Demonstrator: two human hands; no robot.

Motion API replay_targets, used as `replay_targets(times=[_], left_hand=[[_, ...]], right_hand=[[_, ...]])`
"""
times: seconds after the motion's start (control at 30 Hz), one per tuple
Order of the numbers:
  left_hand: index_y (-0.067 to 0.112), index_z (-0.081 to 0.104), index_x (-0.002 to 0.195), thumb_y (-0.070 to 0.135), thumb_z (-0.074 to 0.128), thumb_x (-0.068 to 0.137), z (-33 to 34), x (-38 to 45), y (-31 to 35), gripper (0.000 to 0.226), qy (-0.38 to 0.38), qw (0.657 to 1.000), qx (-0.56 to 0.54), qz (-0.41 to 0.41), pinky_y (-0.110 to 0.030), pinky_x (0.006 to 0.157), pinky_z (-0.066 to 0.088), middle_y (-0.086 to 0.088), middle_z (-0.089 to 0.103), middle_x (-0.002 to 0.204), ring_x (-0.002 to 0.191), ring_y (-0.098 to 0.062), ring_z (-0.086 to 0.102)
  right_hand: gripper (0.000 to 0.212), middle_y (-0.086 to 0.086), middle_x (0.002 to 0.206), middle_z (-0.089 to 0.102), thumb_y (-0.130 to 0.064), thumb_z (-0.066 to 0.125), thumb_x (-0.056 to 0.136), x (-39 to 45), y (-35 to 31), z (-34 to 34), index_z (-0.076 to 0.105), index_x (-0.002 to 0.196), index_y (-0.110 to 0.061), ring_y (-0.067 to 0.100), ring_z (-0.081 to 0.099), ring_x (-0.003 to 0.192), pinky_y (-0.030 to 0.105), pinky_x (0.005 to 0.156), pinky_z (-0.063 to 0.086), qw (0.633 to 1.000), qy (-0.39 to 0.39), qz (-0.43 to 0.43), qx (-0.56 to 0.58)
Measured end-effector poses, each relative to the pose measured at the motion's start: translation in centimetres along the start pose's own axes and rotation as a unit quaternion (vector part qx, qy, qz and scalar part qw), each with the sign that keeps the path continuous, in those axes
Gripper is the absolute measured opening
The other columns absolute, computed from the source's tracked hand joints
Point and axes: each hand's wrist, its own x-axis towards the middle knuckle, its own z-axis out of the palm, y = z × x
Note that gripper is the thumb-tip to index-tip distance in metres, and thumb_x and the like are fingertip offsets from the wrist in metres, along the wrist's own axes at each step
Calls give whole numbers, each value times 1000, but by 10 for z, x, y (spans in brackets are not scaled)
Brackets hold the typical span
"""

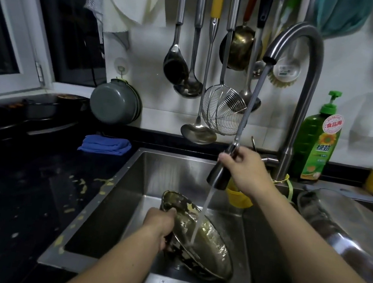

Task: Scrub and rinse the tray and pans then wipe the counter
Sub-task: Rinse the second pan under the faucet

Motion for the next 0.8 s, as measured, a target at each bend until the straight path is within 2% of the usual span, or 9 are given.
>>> replay_targets(times=[0.1,0.17,0.3,0.4,0.47,0.57,0.67,0.73,0.8], left_hand=[[7,58,118,33,64,99,-2,5,-1,32,7,1000,14,11,-57,69,62,-21,70,107,91,-40,71],[8,59,117,35,65,97,-5,0,4,34,10,999,30,23,-61,73,61,-20,71,105,89,-39,72],[10,60,115,25,61,102,-8,-19,10,20,-33,999,35,9,-43,45,58,-19,73,103,72,-32,71],[10,63,115,12,59,98,-11,-20,13,18,-79,995,58,-9,-37,48,56,-12,75,78,55,-25,69],[11,65,114,8,55,98,-11,-16,13,19,-106,992,70,-12,-34,51,56,-7,72,68,51,-22,68],[16,68,118,11,62,97,-11,-15,13,22,-137,989,47,-3,-42,60,61,-11,77,85,67,-27,73],[28,69,121,14,62,99,-11,-10,12,28,-136,991,10,14,-54,72,62,-19,77,98,79,-31,74],[34,66,127,13,55,102,-11,-7,10,35,-114,993,0,20,-50,67,61,-14,78,98,77,-28,73],[35,64,128,11,52,102,-10,-9,10,37,-103,994,6,29,-38,56,55,-7,77,87,64,-24,70]], right_hand=[[23,6,90,66,-37,73,89,-5,14,2,57,91,-21,21,66,79,36,72,53,997,-44,35,-55],[26,13,103,63,-32,77,87,-6,13,-4,54,93,-23,24,70,83,39,66,58,996,-67,51,-21],[28,24,110,67,-16,77,87,-16,0,-19,56,105,-14,28,73,88,33,56,58,985,-140,88,49],[36,21,108,72,-14,77,87,-24,-10,-20,55,115,-8,27,76,86,32,54,58,978,-166,92,88],[38,20,108,73,-12,75,88,-27,-14,-14,51,116,-5,28,76,84,34,53,60,972,-175,90,131],[39,21,107,72,-10,74,89,-26,-20,-4,47,117,-6,30,76,83,40,60,63,967,-179,89,160],[38,22,107,72,-9,73,88,-25,-25,-2,46,116,-7,34,76,83,55,75,62,971,-178,89,134],[37,22,106,72,-8,72,89,-26,-24,-5,46,115,-6,32,76,83,54,75,62,974,-177,91,109],[36,23,104,73,-8,71,89,-27,-22,-11,47,115,-4,31,76,81,45,64,63,977,-171,90,89]])
